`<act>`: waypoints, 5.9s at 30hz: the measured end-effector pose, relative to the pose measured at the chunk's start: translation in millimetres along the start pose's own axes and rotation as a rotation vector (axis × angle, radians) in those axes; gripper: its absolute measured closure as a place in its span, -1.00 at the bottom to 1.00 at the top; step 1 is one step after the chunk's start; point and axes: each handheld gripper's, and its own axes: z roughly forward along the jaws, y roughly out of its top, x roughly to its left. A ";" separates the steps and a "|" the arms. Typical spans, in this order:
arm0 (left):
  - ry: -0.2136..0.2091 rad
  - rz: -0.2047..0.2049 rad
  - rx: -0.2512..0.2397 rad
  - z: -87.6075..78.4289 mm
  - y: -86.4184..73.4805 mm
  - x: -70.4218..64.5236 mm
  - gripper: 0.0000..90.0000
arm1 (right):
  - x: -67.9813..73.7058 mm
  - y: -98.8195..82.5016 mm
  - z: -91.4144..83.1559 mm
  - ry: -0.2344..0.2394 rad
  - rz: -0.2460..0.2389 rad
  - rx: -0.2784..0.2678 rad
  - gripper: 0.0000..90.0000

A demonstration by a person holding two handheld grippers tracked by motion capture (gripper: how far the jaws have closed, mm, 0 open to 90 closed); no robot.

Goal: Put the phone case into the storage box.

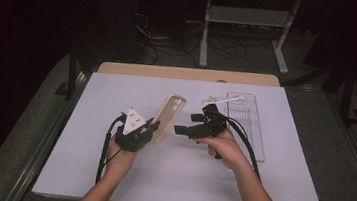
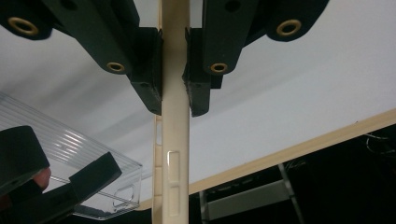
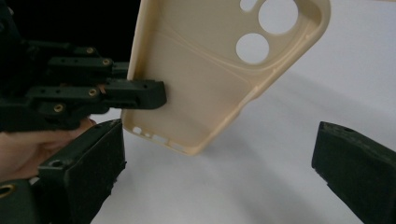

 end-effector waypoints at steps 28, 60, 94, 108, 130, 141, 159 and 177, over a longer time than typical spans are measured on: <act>-0.002 0.015 0.015 2.5 -1.3 -6.4 0.76 | 0.0 -9.1 17.2 0.082 0.160 -0.153 -1.00; -0.043 0.037 -0.023 3.5 1.5 -34.2 0.76 | 1.5 -13.5 27.8 0.062 0.257 -0.216 -1.00; -0.072 0.042 -0.020 5.5 0.7 -36.5 0.61 | 1.5 -14.2 25.3 0.050 0.259 -0.218 -0.83; -0.222 0.026 0.039 1.7 7.1 -15.9 -0.10 | 0.4 -14.3 24.8 0.012 0.239 -0.219 -0.82; -0.403 0.083 0.087 -16.4 -6.6 24.7 -0.80 | -1.2 -13.4 22.0 -0.006 0.204 -0.218 -0.81; -0.402 0.045 0.102 -31.5 -40.2 37.6 -1.00 | -1.8 -13.6 22.6 -0.013 0.205 -0.214 -0.81; -0.387 0.032 0.136 -47.8 -68.2 45.4 -1.00 | -1.2 -10.2 15.5 -0.020 0.186 -0.242 -0.80; -0.367 0.021 0.129 -46.4 -66.0 45.1 -1.00 | -4.3 0.7 4.9 -0.045 0.180 -0.248 -0.80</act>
